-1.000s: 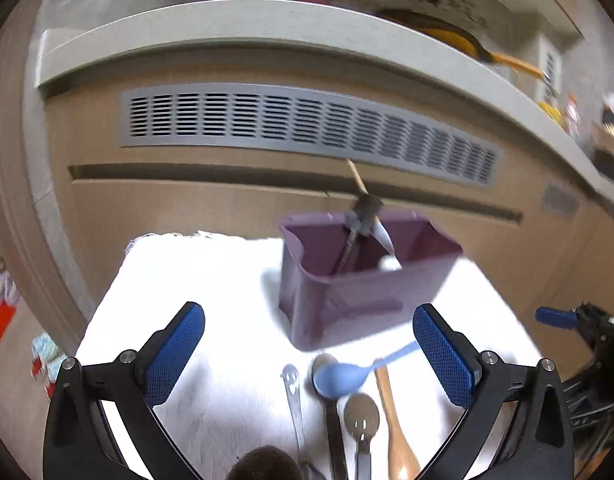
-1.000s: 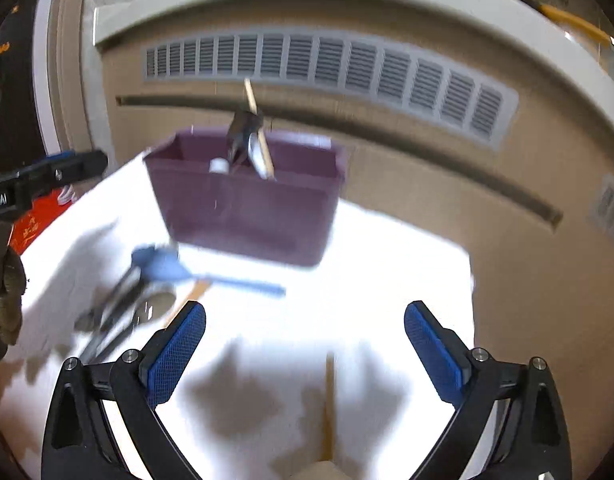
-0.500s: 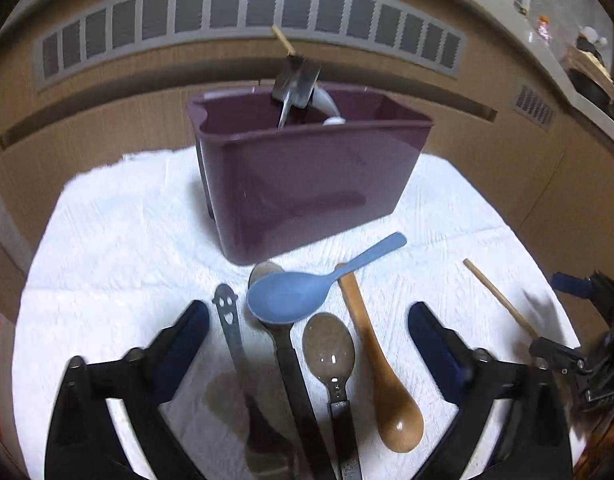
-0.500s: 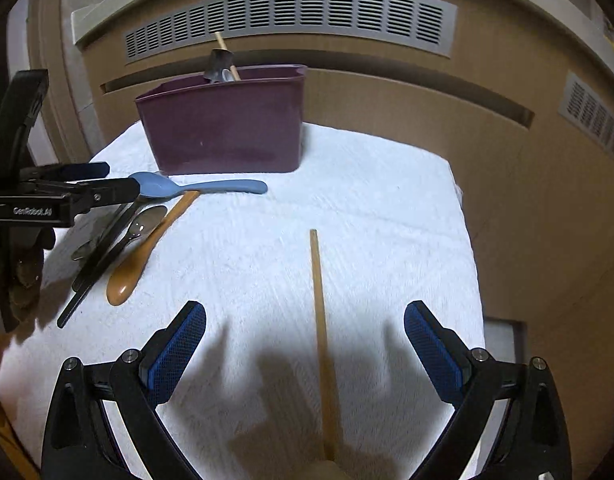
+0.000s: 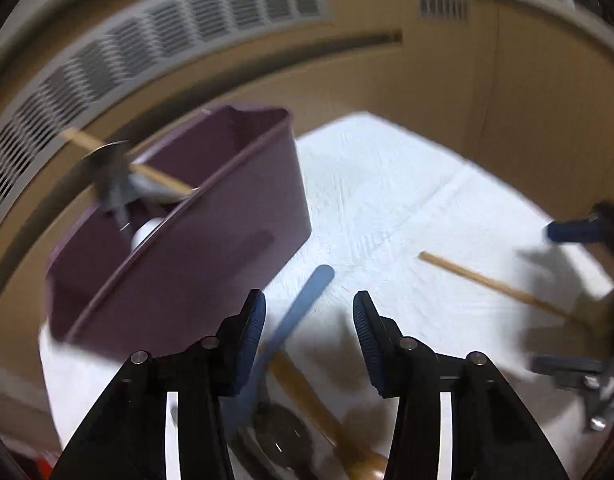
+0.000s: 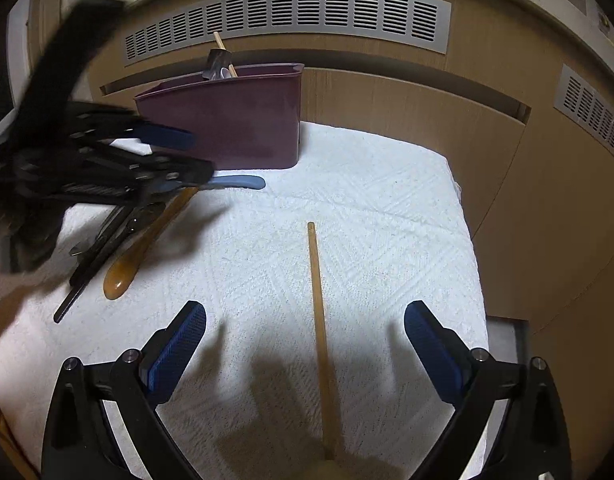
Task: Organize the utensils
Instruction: 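Close the right tool on the wooden spoon while the left tool reaches toward the spoons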
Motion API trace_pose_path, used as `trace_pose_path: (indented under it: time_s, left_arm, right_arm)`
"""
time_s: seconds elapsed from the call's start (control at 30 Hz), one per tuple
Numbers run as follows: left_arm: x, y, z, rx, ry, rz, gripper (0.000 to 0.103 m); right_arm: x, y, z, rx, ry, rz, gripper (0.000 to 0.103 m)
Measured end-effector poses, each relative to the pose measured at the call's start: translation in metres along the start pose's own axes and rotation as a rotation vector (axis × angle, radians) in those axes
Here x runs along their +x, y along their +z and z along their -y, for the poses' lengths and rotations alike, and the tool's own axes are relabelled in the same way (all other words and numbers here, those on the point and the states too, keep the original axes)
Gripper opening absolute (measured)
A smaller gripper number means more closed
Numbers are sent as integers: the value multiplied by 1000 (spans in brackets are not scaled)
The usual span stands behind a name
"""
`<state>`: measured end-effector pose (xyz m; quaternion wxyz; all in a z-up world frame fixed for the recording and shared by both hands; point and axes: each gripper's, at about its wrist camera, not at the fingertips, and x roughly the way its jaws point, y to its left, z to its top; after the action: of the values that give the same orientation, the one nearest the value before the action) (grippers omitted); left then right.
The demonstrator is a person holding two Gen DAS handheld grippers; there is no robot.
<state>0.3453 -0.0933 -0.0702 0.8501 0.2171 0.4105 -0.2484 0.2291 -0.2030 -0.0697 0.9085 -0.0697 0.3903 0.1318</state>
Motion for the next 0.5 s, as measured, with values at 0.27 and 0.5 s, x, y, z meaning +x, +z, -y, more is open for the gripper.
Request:
trace_pose_path:
  time_s: [0.27, 0.5]
  left_arm:
    - [39, 7, -4, 30, -4, -138, 36]
    - [38, -1, -21, -139, -77, -128, 20]
  right_arm:
    - [-11, -2, 8, 18, 69, 21, 98]
    - [-9, -1, 7, 24, 87, 11, 98]
